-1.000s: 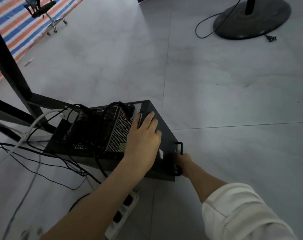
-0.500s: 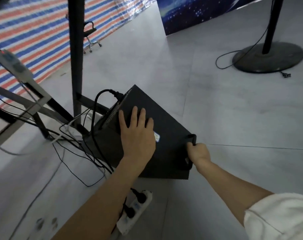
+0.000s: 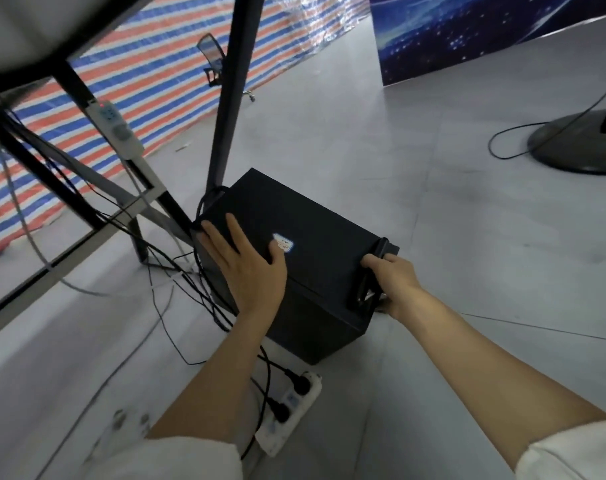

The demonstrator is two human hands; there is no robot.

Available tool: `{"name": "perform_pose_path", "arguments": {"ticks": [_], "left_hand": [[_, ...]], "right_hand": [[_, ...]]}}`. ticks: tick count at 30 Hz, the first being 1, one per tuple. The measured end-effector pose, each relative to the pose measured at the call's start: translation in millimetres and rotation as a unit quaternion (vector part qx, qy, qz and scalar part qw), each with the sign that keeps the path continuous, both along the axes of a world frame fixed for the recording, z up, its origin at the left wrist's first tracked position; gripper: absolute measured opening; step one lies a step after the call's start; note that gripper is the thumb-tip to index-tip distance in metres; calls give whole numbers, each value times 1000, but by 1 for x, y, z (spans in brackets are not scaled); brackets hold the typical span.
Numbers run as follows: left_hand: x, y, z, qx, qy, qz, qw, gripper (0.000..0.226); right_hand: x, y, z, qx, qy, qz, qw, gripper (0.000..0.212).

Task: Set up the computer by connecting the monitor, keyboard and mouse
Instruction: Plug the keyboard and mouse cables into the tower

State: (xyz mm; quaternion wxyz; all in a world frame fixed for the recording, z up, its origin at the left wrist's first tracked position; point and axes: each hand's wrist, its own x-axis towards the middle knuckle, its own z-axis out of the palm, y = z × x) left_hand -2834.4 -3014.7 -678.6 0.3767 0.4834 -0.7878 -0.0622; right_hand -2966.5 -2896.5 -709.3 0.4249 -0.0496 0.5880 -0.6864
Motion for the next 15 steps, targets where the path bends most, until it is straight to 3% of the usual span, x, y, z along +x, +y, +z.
{"name": "perform_pose_path", "arguments": {"ticks": [3, 6, 11, 15], "left_hand": [[0, 8, -2, 150, 143, 12, 978, 80], [-1, 10, -3, 242, 227, 2, 943, 83], [14, -26, -22, 289, 265, -24, 919, 92], [23, -56, -32, 319, 301, -29, 898, 96]], "right_hand": [[10, -19, 7, -29, 6, 12, 999, 18], [20, -43, 15, -30, 47, 11, 998, 23], [34, -84, 22, 5, 102, -13, 995, 34], [42, -111, 23, 20, 88, -1, 996, 27]]}}
